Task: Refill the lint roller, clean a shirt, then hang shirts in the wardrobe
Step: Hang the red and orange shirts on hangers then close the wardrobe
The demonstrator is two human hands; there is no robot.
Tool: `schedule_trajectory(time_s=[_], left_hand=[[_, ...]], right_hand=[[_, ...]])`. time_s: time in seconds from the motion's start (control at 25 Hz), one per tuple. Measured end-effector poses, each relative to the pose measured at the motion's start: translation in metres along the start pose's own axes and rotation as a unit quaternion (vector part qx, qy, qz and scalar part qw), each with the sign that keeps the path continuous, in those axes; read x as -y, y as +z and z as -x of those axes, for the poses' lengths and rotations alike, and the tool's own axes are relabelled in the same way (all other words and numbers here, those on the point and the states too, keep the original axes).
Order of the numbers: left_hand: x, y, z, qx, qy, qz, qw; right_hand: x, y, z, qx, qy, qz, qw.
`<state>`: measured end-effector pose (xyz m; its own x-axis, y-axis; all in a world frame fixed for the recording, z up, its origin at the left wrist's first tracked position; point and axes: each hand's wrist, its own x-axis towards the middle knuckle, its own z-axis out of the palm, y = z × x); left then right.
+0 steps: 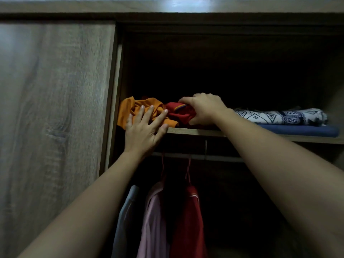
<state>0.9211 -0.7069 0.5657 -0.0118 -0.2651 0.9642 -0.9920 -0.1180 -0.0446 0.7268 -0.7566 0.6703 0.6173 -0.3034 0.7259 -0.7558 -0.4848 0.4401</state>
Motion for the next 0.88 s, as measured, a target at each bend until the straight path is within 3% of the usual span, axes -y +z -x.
schedule_trajectory(time_s=[0.32,0.44,0.6,0.72,0.88], left_hand=[[0.001,-0.007,-0.002,0.04,-0.002,-0.003,0.999],[-0.003,-0.017,-0.001,0.036,-0.042,0.107,0.993],[-0.045,-0.051,-0.005,-0.062,-0.072,0.228,0.969],[-0.095,-0.092,-0.017,-0.092,-0.026,0.389,0.916],[-0.154,-0.14,-0.013,0.016,0.109,0.483,0.868]], right_hand=[[-0.043,-0.09,0.054,-0.079,-0.013,0.046,0.996],[-0.059,-0.121,0.08,-0.094,-0.019,0.062,0.993],[-0.072,-0.147,0.125,-0.143,-0.076,0.112,0.98],[-0.079,-0.151,0.166,-0.156,-0.147,0.144,0.966],[-0.084,-0.147,0.224,-0.17,-0.207,0.126,0.955]])
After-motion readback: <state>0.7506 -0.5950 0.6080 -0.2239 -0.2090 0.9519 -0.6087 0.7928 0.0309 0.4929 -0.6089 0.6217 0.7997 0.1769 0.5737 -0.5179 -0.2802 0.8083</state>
